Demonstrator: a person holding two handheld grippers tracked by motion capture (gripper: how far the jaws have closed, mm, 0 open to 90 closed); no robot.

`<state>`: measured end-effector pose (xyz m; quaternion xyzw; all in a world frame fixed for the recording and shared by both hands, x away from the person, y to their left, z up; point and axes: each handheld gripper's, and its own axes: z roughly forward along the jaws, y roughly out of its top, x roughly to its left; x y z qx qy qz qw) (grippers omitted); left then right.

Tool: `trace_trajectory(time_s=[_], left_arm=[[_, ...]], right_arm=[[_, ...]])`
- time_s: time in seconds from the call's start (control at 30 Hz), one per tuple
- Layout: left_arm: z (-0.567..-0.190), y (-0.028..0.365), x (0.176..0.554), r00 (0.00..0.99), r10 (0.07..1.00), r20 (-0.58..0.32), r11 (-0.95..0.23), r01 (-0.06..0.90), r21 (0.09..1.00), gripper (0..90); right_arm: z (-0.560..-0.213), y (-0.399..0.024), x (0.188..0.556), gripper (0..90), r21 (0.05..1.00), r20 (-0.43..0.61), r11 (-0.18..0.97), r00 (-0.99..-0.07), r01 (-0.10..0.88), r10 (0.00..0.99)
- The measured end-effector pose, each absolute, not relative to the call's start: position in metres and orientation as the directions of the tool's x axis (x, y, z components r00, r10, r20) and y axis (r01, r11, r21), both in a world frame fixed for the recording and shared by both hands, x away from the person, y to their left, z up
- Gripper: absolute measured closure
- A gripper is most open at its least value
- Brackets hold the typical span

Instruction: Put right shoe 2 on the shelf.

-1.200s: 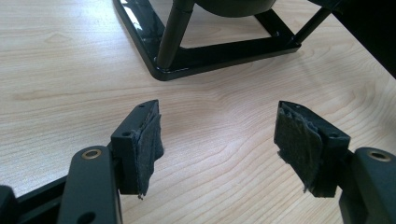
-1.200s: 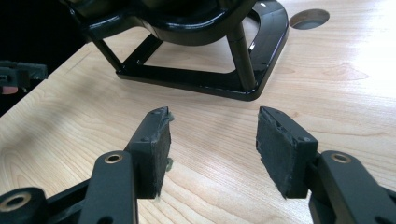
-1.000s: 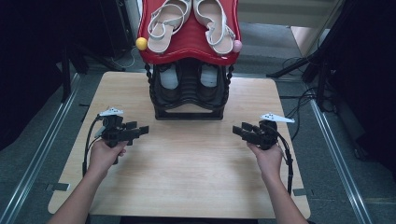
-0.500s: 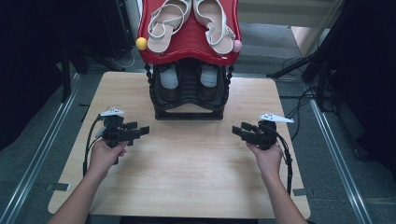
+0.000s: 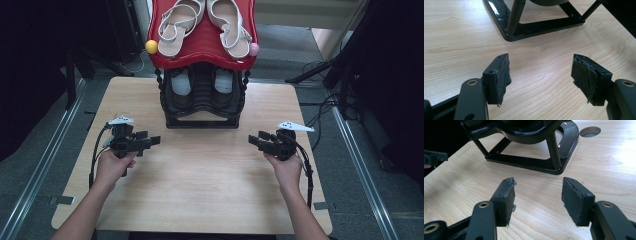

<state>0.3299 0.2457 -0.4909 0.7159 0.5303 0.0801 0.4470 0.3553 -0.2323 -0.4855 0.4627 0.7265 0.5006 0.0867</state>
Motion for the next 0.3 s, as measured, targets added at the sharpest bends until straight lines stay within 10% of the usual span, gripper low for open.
trace_trajectory(time_s=[0.3], left_arm=[[-0.4943,0.2393,0.331,0.423,0.843,-0.332,-0.065,0.693,0.718,28.2]], right_arm=[[-0.487,-0.2302,0.3559,42.3,0.818,0.293,0.109,-0.572,0.565,0.766]])
